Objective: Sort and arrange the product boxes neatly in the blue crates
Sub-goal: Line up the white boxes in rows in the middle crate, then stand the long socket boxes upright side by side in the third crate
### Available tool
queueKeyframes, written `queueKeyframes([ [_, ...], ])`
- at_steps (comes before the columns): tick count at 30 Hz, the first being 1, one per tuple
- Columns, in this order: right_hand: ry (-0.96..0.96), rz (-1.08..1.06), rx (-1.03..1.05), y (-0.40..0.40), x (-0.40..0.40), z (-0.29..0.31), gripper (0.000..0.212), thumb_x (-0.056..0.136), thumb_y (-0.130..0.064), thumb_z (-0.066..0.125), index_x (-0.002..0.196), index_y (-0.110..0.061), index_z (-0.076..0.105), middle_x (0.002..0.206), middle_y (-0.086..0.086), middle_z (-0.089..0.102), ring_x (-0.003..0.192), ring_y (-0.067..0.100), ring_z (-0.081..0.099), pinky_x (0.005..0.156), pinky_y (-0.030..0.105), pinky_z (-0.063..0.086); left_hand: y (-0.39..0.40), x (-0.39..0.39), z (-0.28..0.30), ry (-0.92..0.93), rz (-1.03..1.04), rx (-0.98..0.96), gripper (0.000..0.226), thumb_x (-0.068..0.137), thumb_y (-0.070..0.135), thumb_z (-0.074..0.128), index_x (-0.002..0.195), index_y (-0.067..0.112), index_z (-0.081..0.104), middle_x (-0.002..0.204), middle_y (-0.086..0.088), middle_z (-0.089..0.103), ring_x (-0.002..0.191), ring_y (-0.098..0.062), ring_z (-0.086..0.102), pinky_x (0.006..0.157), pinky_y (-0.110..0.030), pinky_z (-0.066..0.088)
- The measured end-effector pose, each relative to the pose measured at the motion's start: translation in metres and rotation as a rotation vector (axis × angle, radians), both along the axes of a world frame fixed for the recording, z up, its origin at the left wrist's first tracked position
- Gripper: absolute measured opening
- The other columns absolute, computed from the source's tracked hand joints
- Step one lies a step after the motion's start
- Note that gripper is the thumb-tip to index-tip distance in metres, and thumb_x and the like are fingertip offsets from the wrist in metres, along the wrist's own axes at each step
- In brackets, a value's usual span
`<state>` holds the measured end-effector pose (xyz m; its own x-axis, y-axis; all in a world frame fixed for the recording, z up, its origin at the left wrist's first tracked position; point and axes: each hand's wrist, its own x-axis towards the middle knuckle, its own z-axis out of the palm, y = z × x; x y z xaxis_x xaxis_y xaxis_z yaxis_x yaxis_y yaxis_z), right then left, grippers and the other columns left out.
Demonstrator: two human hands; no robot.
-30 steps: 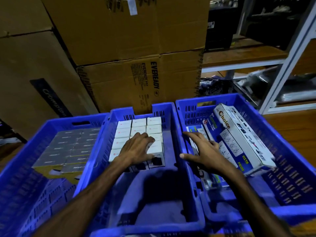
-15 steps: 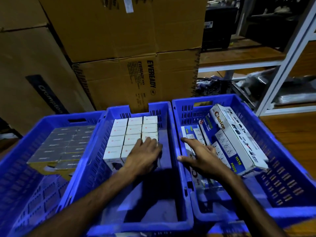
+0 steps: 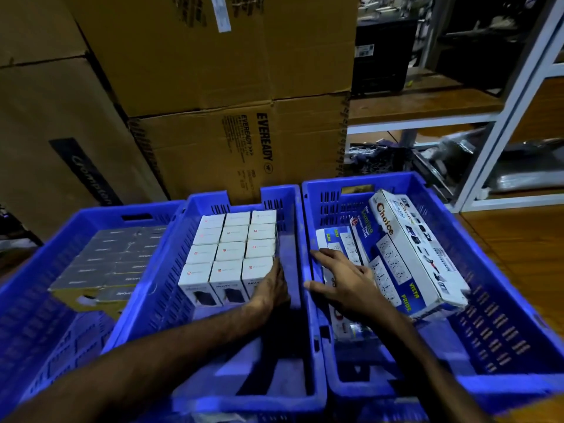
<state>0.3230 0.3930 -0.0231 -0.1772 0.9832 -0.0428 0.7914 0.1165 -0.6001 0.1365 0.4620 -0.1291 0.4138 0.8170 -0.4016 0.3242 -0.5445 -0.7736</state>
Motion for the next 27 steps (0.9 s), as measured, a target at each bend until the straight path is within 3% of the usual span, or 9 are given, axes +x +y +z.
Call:
queueKeyframes([
  [3,-0.004,-0.01,-0.003,-0.001,0.0,0.002,0.074,0.091,-0.063,0.057,0.156,-0.04,0.03,0.163,-0.014,0.026,0.146,0.011,0.032,0.118,0.05,0.013,-0.001,0.006,-0.001,-0.083,-0.024,0.071,0.053,0.112,0.031,0.034,0.16,0.011,0.033,0.167,-0.022,0.026,0.152,-0.056,0.016,0.105,-0.089,0.002],
  [7,-0.001,-0.018,-0.011,-0.002,-0.001,0.003,0.075,0.091,-0.064,0.057,0.156,-0.04,0.029,0.162,-0.014,0.028,0.145,0.012,0.035,0.118,0.052,0.014,-0.005,0.004,-0.002,-0.177,0.043,0.073,0.053,0.112,0.031,0.034,0.159,0.008,0.035,0.165,-0.025,0.029,0.151,-0.058,0.018,0.107,-0.086,0.01],
  [11,-0.013,-0.034,0.0,-0.004,-0.004,0.005,0.074,0.091,-0.063,0.056,0.156,-0.039,0.03,0.161,-0.012,0.03,0.144,0.012,0.037,0.117,0.052,0.015,-0.001,-0.005,-0.025,-0.047,0.002,0.03,0.057,0.111,0.037,0.032,0.16,0.008,0.034,0.165,-0.026,0.029,0.149,-0.063,0.011,0.088,-0.095,-0.014],
  [13,-0.01,-0.033,-0.002,-0.005,-0.004,0.006,0.074,0.092,-0.063,0.055,0.156,-0.038,0.031,0.161,-0.011,0.032,0.144,0.014,0.037,0.117,0.052,0.015,-0.001,-0.006,-0.03,-0.004,-0.094,0.024,0.056,0.112,0.033,0.031,0.162,0.008,0.03,0.168,-0.023,0.023,0.153,-0.058,0.009,0.094,-0.091,-0.015],
  [15,-0.009,-0.031,-0.003,-0.006,-0.003,0.007,0.073,0.092,-0.064,0.054,0.156,-0.038,0.03,0.16,-0.01,0.033,0.143,0.014,0.037,0.117,0.053,0.015,0.001,-0.005,-0.028,-0.006,-0.169,-0.017,0.055,0.112,0.028,0.03,0.162,0.007,0.027,0.169,-0.02,0.022,0.155,-0.051,0.011,0.115,-0.077,-0.006],
  [17,-0.011,-0.026,0.007,-0.007,-0.003,0.006,0.072,0.093,-0.064,0.053,0.156,-0.039,0.03,0.159,-0.01,0.034,0.143,0.013,0.038,0.117,0.052,0.016,0.003,-0.009,-0.021,-0.162,-0.179,-0.075,0.051,0.108,0.021,0.036,0.156,0.004,0.041,0.161,-0.022,0.041,0.151,-0.046,0.03,0.124,-0.065,0.002],
  [20,0.001,-0.01,0.019,-0.01,-0.002,0.003,0.069,0.096,-0.062,0.049,0.157,-0.038,0.029,0.158,-0.009,0.036,0.141,0.012,0.039,0.116,0.049,0.016,-0.005,-0.02,-0.011,-0.41,-0.404,-0.081,0.035,0.09,0.008,0.052,0.117,0.005,0.075,0.114,-0.014,0.076,0.116,-0.036,0.068,0.119,-0.054,0.03],
  [23,0.042,0.012,0.042,-0.016,0.002,-0.001,0.067,0.098,-0.059,0.049,0.157,-0.039,0.025,0.156,-0.009,0.035,0.141,0.012,0.038,0.114,0.045,0.015,-0.023,-0.032,0.009,-0.679,-0.523,-0.075,0.03,0.092,0.014,0.048,0.107,0.008,0.074,0.103,-0.01,0.074,0.11,-0.032,0.067,0.111,-0.047,0.044],
  [27,0.137,-0.05,0.114,-0.031,0.023,0.0,0.064,0.096,-0.051,0.057,0.154,-0.04,0.032,0.147,-0.012,0.042,0.133,0.009,0.045,0.113,0.042,0.025,-0.042,-0.046,0.056,-0.93,-0.246,-0.138,0.026,0.098,0.034,0.045,0.1,0.021,0.068,0.099,-0.002,0.069,0.101,-0.028,0.062,0.085,-0.042,0.053],
])
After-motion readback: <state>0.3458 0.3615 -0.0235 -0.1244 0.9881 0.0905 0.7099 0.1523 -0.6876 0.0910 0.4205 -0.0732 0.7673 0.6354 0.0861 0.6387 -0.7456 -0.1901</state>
